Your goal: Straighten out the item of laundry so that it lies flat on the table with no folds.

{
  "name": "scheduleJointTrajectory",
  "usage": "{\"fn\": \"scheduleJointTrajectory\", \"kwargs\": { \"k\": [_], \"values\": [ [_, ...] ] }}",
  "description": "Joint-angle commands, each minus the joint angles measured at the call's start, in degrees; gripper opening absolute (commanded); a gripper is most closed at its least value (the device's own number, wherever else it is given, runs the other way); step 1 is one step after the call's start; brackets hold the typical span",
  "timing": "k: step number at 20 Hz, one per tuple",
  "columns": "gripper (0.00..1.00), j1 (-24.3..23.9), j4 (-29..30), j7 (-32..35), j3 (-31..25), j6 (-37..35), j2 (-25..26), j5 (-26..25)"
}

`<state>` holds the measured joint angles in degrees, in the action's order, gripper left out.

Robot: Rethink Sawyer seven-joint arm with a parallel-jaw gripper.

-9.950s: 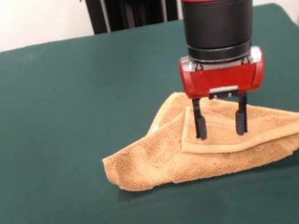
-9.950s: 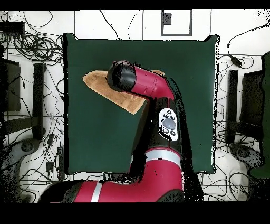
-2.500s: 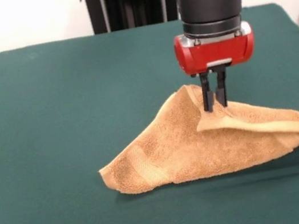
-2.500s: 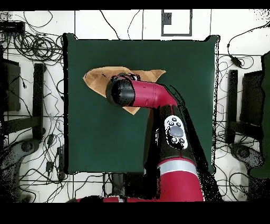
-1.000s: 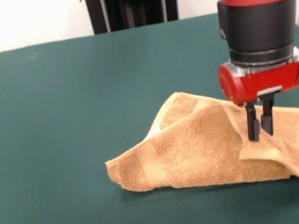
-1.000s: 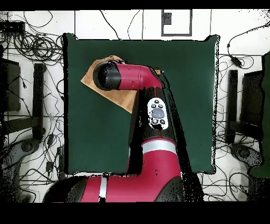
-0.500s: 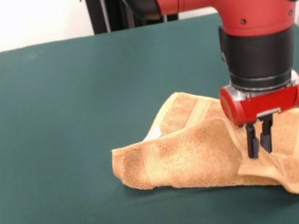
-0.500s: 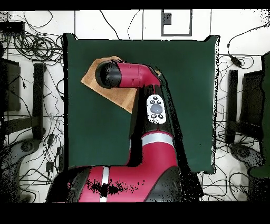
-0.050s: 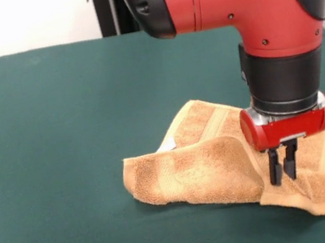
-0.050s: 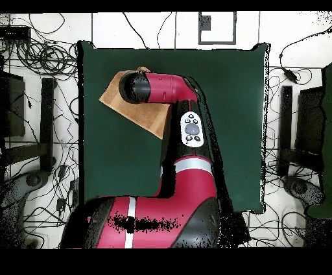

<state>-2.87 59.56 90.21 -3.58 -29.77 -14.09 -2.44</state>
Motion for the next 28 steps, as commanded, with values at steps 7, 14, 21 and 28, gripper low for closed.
{"fn": "scheduleJointTrajectory", "kwargs": {
  "k": [7, 14, 21, 28],
  "values": [
    [0.0, 0.7, 4.05, 1.31, -4.83, -7.96, -3.92, -0.08],
    [0.0, 3.63, 5.83, 2.94, -0.26, -16.05, -12.01, -0.94],
    [0.0, 3.76, 3.3, 3.57, -0.66, -19.08, -11.72, -1.71],
    [0.0, 3.7, 2.46, 4.93, -1.75, -16.33, -9.12, -1.96]
  ]
}}
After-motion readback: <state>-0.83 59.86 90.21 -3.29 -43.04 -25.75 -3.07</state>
